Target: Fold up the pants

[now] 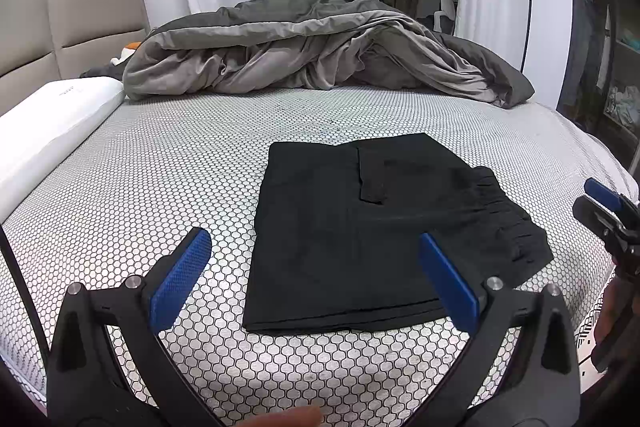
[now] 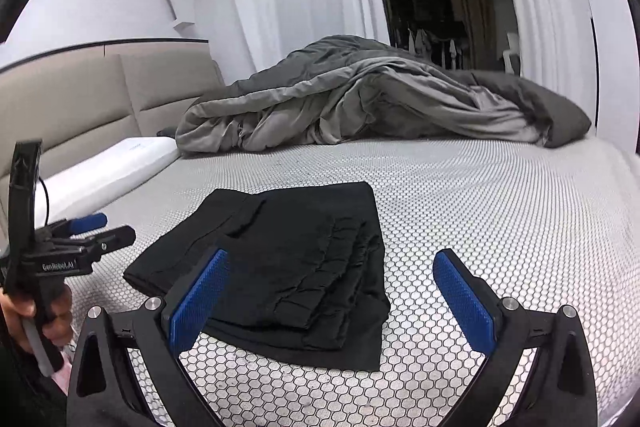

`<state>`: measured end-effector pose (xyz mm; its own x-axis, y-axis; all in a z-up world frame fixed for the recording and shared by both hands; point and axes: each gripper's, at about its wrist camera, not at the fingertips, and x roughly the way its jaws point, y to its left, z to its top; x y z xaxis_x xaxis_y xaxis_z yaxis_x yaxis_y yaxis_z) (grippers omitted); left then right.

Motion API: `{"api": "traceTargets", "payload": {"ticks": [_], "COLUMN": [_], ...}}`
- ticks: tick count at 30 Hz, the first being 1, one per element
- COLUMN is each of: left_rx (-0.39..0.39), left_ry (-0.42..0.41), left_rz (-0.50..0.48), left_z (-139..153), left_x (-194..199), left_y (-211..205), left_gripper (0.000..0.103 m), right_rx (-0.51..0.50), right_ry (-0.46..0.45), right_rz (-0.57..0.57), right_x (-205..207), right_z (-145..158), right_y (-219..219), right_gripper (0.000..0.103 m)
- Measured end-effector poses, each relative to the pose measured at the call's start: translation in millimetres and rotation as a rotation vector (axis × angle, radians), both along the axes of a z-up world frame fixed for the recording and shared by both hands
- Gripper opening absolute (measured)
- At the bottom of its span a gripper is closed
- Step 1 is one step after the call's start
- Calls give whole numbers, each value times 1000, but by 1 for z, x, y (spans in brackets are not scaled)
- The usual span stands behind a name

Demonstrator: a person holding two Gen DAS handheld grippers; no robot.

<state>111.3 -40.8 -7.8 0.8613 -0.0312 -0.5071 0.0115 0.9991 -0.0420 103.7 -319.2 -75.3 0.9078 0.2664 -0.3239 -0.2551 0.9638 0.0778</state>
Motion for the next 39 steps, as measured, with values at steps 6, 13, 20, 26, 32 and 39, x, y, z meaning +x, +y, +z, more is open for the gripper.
{"api": "traceTargets", "payload": {"ticks": [6, 13, 20, 26, 32, 39], "left_rx": [3, 9, 13, 13, 15, 13], "left_ry": [-7, -16, -20, -20, -20, -21], "left_rz": [5, 5, 2, 3, 1, -1], "left_z": [0, 1, 1, 1, 1, 2], "left_x": [-1, -3, -5, -5, -5, -5], "left_y": [-2, -2, 0, -1, 0, 2], "left_gripper": [102, 102, 102, 102, 102, 102], "right_rx": [-32, -42, -39, -39, -40, -37], "right_ry": [-13, -13, -14, -14, -14, -14], "right_rz": [13, 15, 12, 14, 14, 14], "right_x": [-2, -2, -1, -2, -2, -3], "right_z": [-1, -2, -2, -2, -2, -2], "right_y": [6, 9, 7, 8, 7, 6], "right_gripper": [103, 103, 103, 103, 103, 103]}}
